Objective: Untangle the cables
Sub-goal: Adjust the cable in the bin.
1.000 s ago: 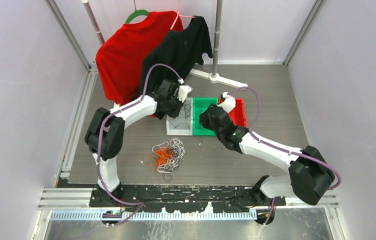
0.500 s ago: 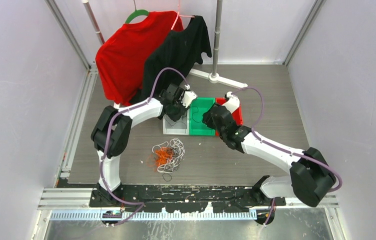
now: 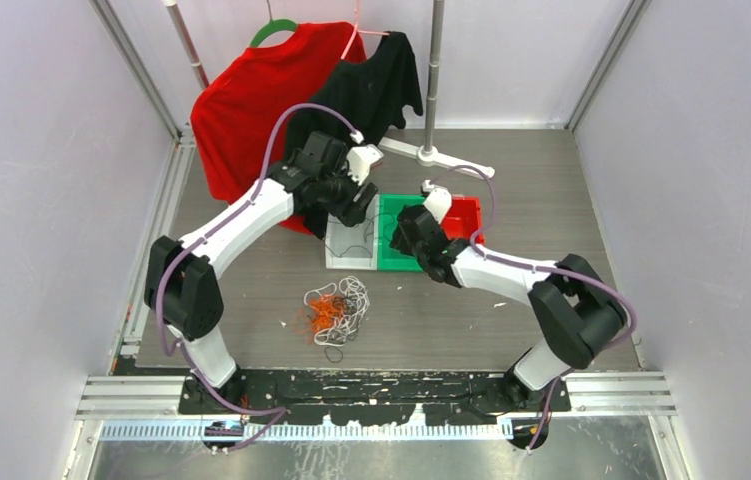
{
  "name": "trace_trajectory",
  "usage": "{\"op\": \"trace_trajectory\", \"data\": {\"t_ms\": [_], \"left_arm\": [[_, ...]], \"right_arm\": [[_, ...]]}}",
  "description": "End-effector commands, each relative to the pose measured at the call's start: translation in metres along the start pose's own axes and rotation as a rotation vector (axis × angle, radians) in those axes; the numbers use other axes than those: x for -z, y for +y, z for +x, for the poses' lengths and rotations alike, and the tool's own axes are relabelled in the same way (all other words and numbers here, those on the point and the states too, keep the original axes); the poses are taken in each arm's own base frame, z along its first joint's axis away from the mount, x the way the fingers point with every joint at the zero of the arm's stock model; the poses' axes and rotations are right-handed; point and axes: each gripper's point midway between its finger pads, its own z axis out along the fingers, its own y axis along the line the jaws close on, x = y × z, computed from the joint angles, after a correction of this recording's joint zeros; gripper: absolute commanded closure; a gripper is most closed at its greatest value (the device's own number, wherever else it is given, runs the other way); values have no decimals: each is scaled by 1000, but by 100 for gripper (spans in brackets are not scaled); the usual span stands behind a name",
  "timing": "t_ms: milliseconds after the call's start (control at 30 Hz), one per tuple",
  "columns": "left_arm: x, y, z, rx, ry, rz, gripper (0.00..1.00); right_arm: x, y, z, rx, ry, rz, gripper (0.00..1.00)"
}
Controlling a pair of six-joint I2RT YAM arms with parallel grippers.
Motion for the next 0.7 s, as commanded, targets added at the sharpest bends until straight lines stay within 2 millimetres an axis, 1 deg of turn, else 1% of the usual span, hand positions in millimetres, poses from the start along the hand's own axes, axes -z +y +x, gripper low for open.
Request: {"op": "trace_trajectory", "data": {"t_ms": [0, 67, 100, 167, 233, 300, 400, 467, 500, 567, 667], "left_arm": [[41, -2, -22, 40, -41, 53, 29], [56, 3, -28, 53, -60, 55, 25], [66, 6, -32, 60, -76, 57, 24], [81, 13, -30, 72, -91, 57, 24], [89, 22, -18, 78, -79, 47, 24], [91, 26, 0, 69, -51, 43, 25], [86, 22, 29, 71, 0, 66, 26], [79, 18, 44, 76, 22, 77, 27], [75, 18, 49, 82, 23, 76, 27], [64, 19, 57, 99, 30, 77, 27], [47, 28, 59, 133, 26, 42, 28]], "right_arm": [[-15, 34, -36, 123, -102, -70, 51], [-24, 35, -38, 178, -97, -63, 50], [-28, 34, -38, 204, -88, -62, 50], [-35, 38, -38, 220, -72, -83, 49], [-40, 39, -40, 236, -74, -100, 48], [-45, 41, -38, 263, -77, -114, 48], [-52, 44, -35, 296, -90, -143, 48], [-56, 43, -35, 306, -108, -151, 48], [-57, 48, -32, 315, -101, -183, 48], [-60, 52, -31, 331, -116, -210, 48], [-65, 57, -32, 347, -143, -230, 50]]}}
